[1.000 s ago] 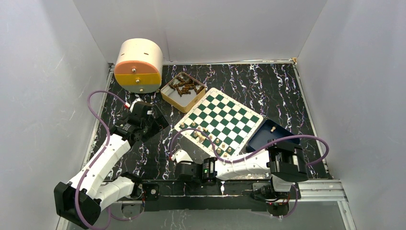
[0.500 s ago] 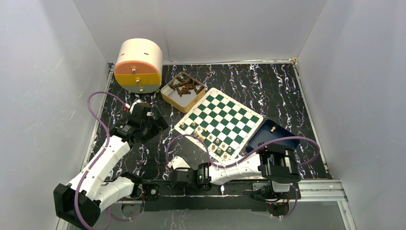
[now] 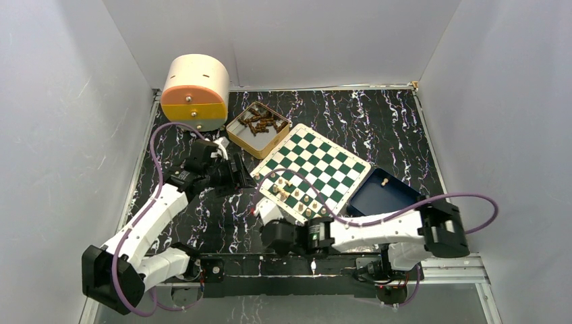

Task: Set up the chess pieces on the board
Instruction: Pick up the chess piece at the center of the board, then place the chess piece on the chessboard.

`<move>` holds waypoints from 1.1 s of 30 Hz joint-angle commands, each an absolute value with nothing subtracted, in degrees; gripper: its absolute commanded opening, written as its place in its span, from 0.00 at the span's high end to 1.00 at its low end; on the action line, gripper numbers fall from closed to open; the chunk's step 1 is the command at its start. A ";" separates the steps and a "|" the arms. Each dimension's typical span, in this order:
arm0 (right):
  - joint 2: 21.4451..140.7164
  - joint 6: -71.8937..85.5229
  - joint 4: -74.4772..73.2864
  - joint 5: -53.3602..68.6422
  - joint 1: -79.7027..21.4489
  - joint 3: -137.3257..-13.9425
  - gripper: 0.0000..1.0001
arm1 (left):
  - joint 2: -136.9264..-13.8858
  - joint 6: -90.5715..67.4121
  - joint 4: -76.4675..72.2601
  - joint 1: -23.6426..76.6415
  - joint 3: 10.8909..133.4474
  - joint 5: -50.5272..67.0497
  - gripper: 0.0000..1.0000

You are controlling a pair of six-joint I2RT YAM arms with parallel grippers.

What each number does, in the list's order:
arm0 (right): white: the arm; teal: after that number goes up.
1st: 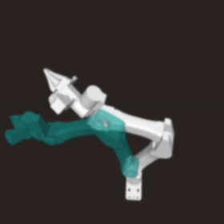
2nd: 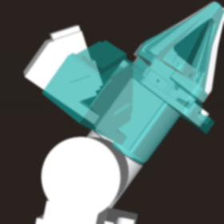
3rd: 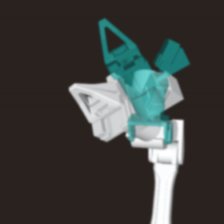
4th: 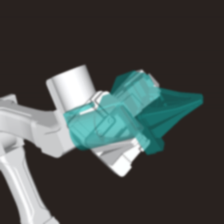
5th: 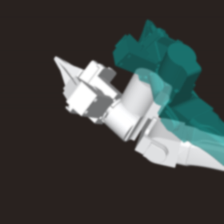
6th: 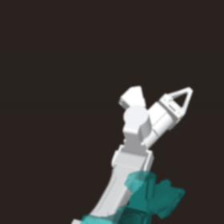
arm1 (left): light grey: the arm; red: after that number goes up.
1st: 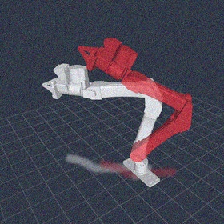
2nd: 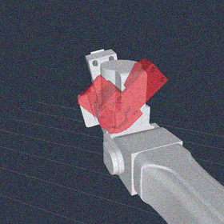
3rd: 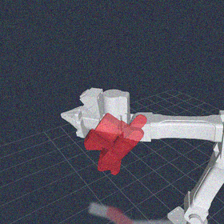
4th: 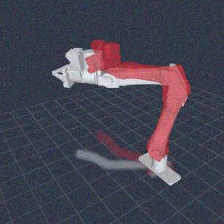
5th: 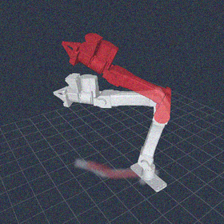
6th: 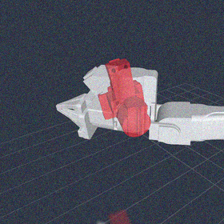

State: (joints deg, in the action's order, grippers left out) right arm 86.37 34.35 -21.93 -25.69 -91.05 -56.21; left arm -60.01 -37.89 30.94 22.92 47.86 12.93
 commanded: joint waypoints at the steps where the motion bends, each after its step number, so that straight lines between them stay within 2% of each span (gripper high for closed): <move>1: 79.29 28.48 -11.99 -28.33 -85.13 -52.37 0.73 | -62.53 -39.17 25.36 22.55 47.93 37.14 0.31; 4: 76.36 25.30 -7.79 -28.99 -81.77 -50.33 0.74 | -64.15 -43.01 22.33 22.51 46.85 44.24 0.37; 12: 75.16 17.74 -4.53 -34.96 -80.25 -52.90 0.74 | -65.22 -48.56 20.51 22.58 46.79 49.35 0.45; 33: 76.62 15.70 1.11 -34.90 -80.24 -52.88 0.76 | -69.82 -49.24 18.15 23.37 42.75 49.71 0.57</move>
